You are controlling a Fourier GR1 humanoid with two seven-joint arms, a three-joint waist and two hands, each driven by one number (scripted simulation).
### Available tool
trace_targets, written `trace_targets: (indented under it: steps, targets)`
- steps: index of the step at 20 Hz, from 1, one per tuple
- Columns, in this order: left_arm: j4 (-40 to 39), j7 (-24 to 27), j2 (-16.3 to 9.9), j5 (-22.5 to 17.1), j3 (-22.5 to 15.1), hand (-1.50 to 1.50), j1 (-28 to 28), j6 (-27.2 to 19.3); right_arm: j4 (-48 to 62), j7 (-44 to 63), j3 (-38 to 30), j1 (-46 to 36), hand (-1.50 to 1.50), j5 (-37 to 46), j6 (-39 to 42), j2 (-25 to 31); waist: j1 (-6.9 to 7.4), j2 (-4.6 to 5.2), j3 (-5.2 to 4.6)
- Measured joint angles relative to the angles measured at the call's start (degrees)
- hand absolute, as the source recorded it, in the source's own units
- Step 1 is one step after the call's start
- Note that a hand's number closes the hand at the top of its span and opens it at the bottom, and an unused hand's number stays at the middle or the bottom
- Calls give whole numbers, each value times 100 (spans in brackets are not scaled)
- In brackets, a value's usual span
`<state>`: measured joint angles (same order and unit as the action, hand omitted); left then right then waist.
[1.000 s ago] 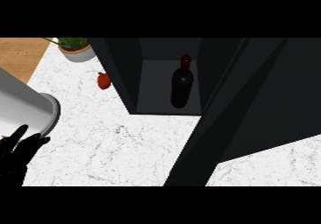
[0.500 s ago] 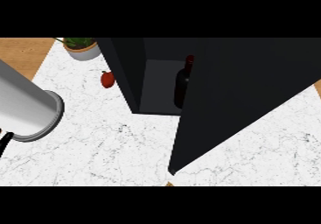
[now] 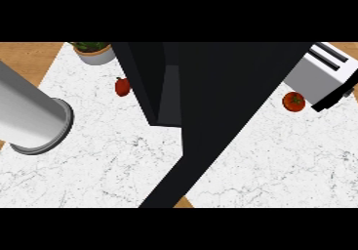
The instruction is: Pick up the wine, place it into the cabinet and close the cabinet
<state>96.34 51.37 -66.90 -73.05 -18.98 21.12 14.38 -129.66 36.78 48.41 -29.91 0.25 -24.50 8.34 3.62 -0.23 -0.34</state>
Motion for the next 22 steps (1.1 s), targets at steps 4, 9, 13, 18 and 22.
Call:
trace_targets:
  steps: [4, 9, 13, 18, 22]
  targets:
    - [-112, -84, -128, -71, 228, -150, 157, 239, 1132, -30, -542, -1001, 150, -84, -278, -514, 39, 18, 5]
    - [-331, -189, -163, -65, 494, -150, 335, 495, 2545, -364, -1317, -2141, 150, -640, -230, -736, 43, 46, 18]
    - [-477, -244, -86, 34, 671, -150, 513, 685, 3569, -790, -1794, -2803, 150, -1179, 76, -795, 17, 52, 23]
    - [-612, -407, -65, 24, 960, -150, 571, 845, 4559, -1084, -2324, -3303, 150, -1980, 1100, -811, -11, 69, 27]
    - [-590, -542, -34, 4, 1075, -150, 524, 894, 5098, -793, -2291, -3431, 150, -2775, 2318, -803, 18, 96, 26]
